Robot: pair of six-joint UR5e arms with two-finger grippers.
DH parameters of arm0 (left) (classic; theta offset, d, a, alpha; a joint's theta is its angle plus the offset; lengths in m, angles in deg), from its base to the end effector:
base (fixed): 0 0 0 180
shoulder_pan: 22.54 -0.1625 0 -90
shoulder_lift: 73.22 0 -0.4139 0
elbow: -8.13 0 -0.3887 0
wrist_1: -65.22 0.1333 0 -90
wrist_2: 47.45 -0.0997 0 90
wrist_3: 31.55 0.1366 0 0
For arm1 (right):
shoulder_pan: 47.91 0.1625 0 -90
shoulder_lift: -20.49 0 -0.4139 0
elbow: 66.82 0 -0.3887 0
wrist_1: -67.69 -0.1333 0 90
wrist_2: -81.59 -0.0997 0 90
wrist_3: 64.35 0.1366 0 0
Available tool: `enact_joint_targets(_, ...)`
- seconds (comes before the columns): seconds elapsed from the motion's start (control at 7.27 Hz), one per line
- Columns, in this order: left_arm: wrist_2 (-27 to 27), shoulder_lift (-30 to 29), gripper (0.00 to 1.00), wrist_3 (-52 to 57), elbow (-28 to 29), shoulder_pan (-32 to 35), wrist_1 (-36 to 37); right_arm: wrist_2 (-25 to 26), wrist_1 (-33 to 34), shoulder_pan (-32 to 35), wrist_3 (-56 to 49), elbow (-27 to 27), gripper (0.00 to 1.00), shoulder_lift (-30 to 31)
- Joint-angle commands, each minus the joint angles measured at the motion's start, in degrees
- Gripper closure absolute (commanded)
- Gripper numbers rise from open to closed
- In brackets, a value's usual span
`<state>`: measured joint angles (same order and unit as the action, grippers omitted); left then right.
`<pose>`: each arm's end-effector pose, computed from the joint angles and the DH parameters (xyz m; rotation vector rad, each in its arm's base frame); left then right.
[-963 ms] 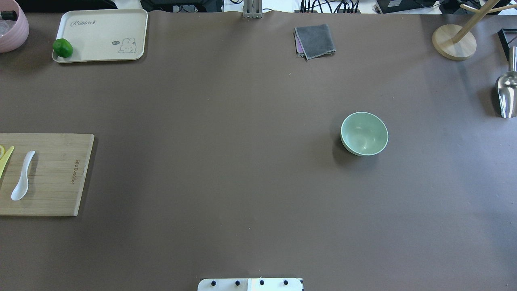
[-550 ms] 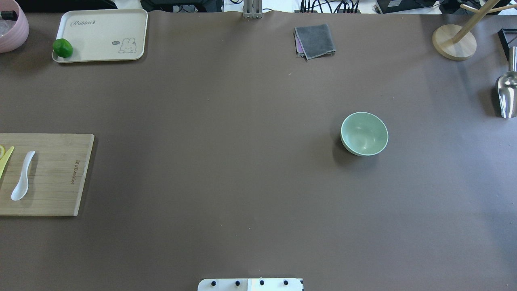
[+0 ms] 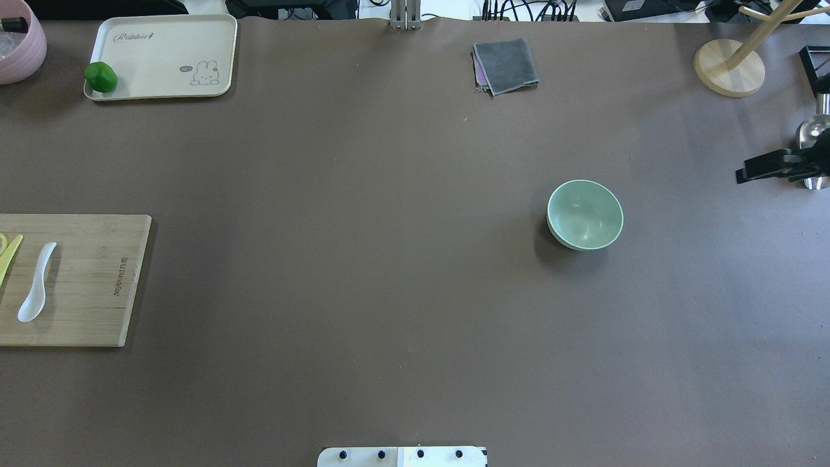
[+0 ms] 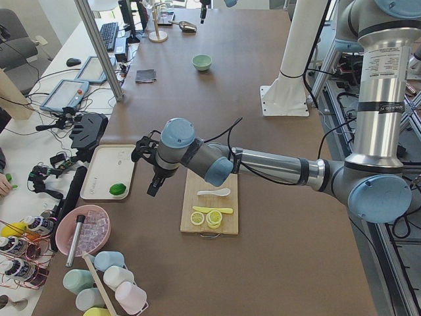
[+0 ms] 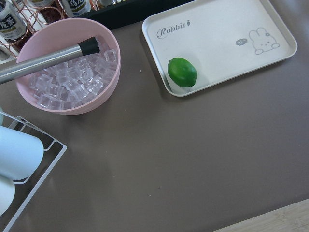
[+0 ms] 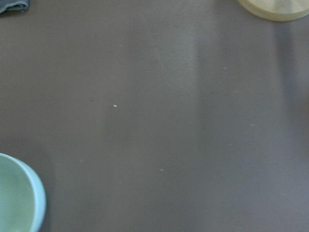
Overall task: Place spoon in bowl
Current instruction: 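Reach the right gripper to the green bowl rim and grasp it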
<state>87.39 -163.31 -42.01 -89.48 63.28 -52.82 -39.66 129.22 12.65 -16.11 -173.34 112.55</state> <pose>0.0013 -0.5246 0.5447 0.4891 0.8242 0.1429 -0.1983 -0.4784 0.4967 0.2427 -0.8613 0.1017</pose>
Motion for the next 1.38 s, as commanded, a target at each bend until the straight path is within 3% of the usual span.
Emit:
enact_joint_targets(0.0, 0.2, 0.2, 0.02, -1.6, -0.1, -1.6, -1.5, 14.6, -3.9, -15.4, 22.1, 2.0, 0.02, -6.8)
enact_joint_targets(0.28, 0.2, 0.3, 0.02, -1.6, -0.1, -1.7, -1.6, 19.3, -4.4, -19.9, 26.4, 5.5, 0.04, -9.0)
enact_joint_targets(0.41, 0.2, 0.3, 0.02, -1.6, -0.2, -1.7, -1.6, 22.1, -4.4, -22.0, 27.0, 5.5, 0.1, -8.5)
enact_joint_targets(0.55, 0.2, 0.3, 0.02, -1.6, -0.1, -1.9, -1.5, 23.6, -4.4, -23.2, 27.8, 5.5, 0.26, -8.0)
enact_joint_targets(0.69, 0.1, 0.3, 0.02, -1.6, 0.0, -2.7, -1.5, 23.8, -4.4, -23.9, 30.1, 5.5, 0.56, -7.8)
enact_joint_targets(0.83, 0.2, 0.3, 0.02, -1.6, 0.0, -2.9, -1.6, 24.4, -4.4, -25.1, 32.6, 5.5, 0.95, -8.6)
enact_joint_targets(0.96, 0.2, 0.3, 0.02, -1.6, -0.1, -2.9, -1.6, 26.3, -3.6, -26.8, 34.8, 6.1, 1.0, -11.8)
enact_joint_targets(1.24, 0.2, 0.3, 0.02, -1.6, 0.0, -2.9, -1.6, 27.0, -0.9, -28.3, 39.0, 6.2, 1.0, -17.9)
